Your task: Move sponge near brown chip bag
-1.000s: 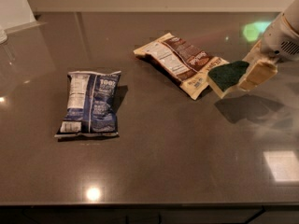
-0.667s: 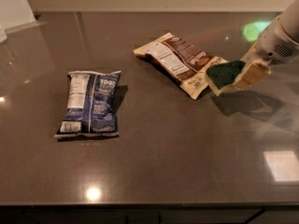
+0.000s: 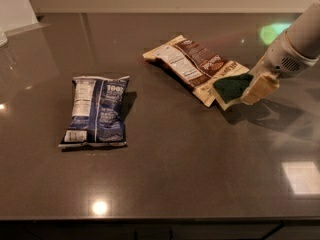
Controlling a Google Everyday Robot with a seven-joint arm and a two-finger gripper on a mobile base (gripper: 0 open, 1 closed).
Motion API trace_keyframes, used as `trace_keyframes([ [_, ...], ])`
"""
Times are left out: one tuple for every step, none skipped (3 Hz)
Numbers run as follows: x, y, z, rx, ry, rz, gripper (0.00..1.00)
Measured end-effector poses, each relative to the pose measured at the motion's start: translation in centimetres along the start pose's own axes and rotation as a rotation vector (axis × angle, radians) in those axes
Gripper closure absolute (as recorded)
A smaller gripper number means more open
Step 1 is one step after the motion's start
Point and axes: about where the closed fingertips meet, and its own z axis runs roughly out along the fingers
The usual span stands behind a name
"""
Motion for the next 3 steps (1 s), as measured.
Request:
trace_keyframes([
  [-0.04,0.01,0.08,-0.002,0.001,-0.001,0.06],
  [-0.07,0.04,0.18,-0.003,0.001,-0.002,0.0],
  [-0.07,0.04,0.18,-0.003,0.001,-0.002,0.0],
])
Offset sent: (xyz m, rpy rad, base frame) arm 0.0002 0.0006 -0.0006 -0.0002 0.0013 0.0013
